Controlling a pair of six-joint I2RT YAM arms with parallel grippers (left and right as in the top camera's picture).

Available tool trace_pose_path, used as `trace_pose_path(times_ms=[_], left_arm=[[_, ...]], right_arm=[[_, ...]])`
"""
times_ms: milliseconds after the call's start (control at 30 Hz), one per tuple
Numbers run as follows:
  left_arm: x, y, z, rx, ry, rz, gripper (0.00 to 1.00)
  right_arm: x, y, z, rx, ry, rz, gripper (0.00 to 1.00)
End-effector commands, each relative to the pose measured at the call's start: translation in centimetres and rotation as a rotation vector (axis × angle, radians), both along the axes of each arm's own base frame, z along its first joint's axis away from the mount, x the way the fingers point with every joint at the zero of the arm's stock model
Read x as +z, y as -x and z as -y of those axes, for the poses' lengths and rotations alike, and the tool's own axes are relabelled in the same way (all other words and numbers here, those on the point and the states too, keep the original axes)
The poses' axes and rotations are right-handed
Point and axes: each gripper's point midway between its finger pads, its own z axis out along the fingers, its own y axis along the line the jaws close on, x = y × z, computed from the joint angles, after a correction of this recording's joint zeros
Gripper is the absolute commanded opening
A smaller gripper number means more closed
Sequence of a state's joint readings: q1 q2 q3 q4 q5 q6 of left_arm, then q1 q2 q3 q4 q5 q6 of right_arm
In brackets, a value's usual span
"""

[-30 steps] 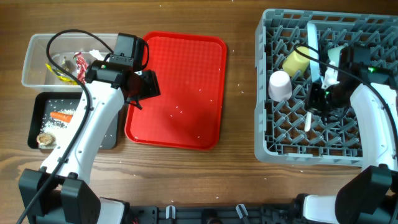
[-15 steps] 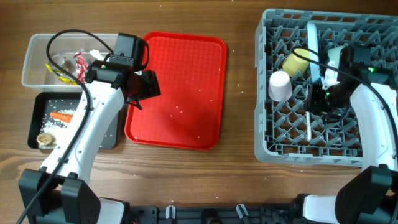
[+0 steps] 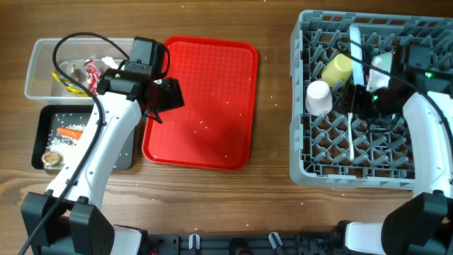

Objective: Sort waste into correct bins and load items into the dishwasher rack

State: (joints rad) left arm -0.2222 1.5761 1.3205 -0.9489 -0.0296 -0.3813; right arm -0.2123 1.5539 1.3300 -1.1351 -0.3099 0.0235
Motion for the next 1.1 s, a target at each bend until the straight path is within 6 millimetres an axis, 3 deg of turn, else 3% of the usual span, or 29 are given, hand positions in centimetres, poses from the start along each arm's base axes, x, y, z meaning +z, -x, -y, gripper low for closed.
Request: trace_pose_path(times_ms=[0,100,233,400,533,567,600,633,667,767,800,867,933,1067], left_arm=[[1.0,-0.7,-0.1,0.05,0.018,0.049,0.77],[1.0,-0.7,-0.1,0.078,0.03,0.048,0.76],[1.0,-0.7,-0.1,0.078,0.029,0.046,0.76],[1.0,-0.5,-0.1,0.078,0.028,0.041,0.76],[0.8,-0.3,-0.2,0.078,0.024,0.03,0.76],[0.8,-0.3,-0.2,0.078,0.024,0.029,0.76],[0.8,-0.3,-0.2,0.078,0.024,0.029,0.76],[0.8,-0.2,-0.2,0.078,0.024,0.028,0.76],[0.8,-0.2,-0.2,0.078,0.024,0.026,0.76],[0.7,0.0,-0.2,0.078,0.021,0.017,0.76],[0.6,0.1,-0.2,0.078,0.02,0.014,0.76],[0.6,0.1,-0.3,0.078,0.019,0.011,0.76],[0.6,0.1,-0.3,0.078,0.02,0.013,0.76],[0.6,0.1,-0.3,0.078,0.02,0.012,0.76]], right_arm=[[4.1,-2.5,-4.4,0.148,-0.237,0.178,0.68],[4.4,-2.6,-6.1,0.195,-0.258,0.189,0.64],[2.8,-2.7,-7.0,0.249,-0.062,0.155,0.61],[3.1,-6.2,-8.1,0.225,0.143,0.275,0.45],[2.8,-8.3,-9.0,0.204,0.168,0.328,0.46],[2.4,-8.6,-9.4,0.196,0.16,0.322,0.53],[1.9,-8.7,-10.0,0.217,0.144,0.315,0.67],[1.6,-8.8,-10.7,0.232,0.116,0.31,0.89],[1.4,-9.0,-11.2,0.241,0.085,0.312,1.0],[1.3,-9.9,-12.1,0.258,0.044,0.34,1.0],[1.2,-10.3,-12.1,0.259,0.05,0.349,0.95],[1.0,-11.1,-11.6,0.243,0.088,0.368,0.72],[0.3,-12.2,-11.4,0.26,0.115,0.391,0.57],[-2.2,-14.2,-10.7,0.253,0.181,0.396,0.5]])
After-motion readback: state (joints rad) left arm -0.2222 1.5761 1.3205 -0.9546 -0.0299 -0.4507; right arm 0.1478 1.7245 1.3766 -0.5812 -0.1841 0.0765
